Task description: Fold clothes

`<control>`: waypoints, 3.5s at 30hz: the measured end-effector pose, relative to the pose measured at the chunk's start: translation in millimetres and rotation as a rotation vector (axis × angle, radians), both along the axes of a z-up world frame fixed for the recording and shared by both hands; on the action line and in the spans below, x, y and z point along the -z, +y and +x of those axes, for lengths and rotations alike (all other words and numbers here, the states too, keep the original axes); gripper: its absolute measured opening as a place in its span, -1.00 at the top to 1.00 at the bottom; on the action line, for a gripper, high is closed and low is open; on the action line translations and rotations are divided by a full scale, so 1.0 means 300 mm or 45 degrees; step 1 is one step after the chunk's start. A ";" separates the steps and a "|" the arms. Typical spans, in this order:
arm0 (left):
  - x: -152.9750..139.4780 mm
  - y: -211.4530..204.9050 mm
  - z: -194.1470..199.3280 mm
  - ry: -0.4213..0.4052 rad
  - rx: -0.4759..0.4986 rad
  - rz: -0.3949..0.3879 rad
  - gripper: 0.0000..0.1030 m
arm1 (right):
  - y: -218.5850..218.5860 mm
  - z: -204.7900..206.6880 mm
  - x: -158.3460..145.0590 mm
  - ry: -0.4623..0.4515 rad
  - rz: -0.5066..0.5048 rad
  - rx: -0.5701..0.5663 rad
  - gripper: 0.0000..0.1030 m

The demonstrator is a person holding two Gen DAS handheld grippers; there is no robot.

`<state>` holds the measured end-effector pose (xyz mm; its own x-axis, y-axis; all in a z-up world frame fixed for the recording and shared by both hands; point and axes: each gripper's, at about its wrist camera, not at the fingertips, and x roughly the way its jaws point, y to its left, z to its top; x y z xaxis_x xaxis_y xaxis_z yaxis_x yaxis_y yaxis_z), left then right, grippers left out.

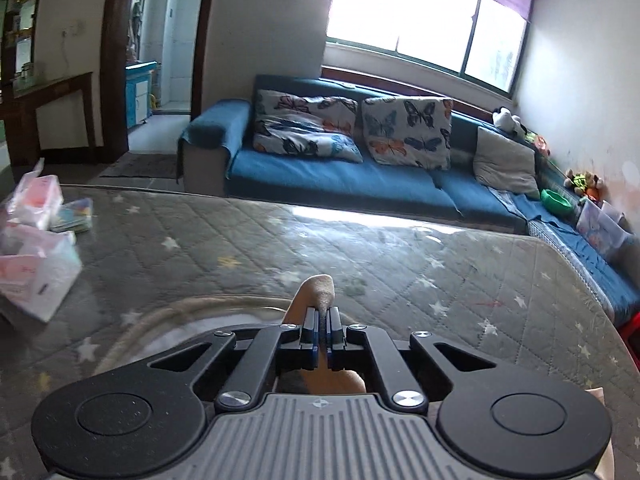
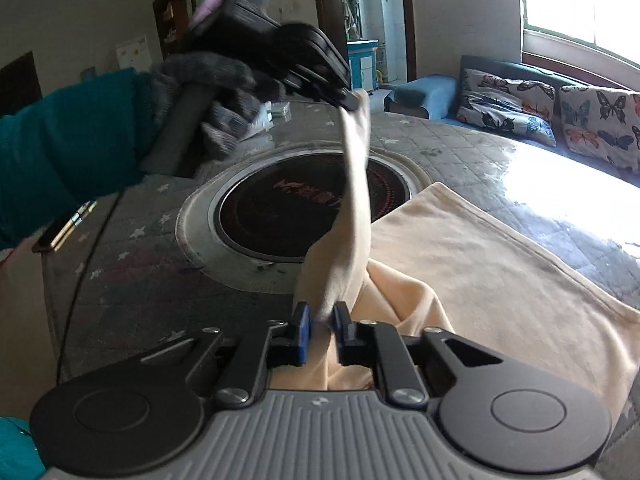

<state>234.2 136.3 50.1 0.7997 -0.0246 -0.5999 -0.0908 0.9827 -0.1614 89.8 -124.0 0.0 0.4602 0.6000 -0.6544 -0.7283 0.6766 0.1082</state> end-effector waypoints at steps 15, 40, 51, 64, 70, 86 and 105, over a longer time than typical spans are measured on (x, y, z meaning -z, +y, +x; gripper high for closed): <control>-0.070 0.144 -0.195 -0.094 -0.079 -0.046 0.93 | 0.038 -0.083 -0.054 -0.052 0.035 -0.083 0.85; 0.188 0.463 -0.786 -0.007 -0.432 -0.069 0.92 | 0.279 -0.350 0.035 0.042 -0.046 -0.575 0.29; 0.224 0.492 -0.809 0.074 -0.516 -0.037 0.83 | 0.102 -0.255 -0.054 -0.002 -0.017 -0.287 0.07; 0.191 0.391 -0.711 0.061 -0.313 -0.039 0.82 | -0.167 -0.070 -0.075 -0.035 -0.022 0.158 0.04; 0.248 0.386 -0.641 0.147 -0.320 0.017 0.80 | -0.264 0.028 -0.027 0.016 -0.058 0.317 0.04; 0.145 0.040 -0.383 0.126 0.039 -0.028 0.60 | -0.410 0.297 0.045 0.096 -0.084 0.567 0.22; 0.266 -0.205 -0.042 0.184 0.224 0.210 0.88 | -0.381 0.457 0.070 0.089 -0.111 0.522 0.83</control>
<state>221.8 74.8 -29.6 0.6976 -0.0482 -0.7149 0.0735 0.9973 0.0045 227.0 -238.3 -20.9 0.6019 0.3176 -0.7327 -0.3903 0.9175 0.0771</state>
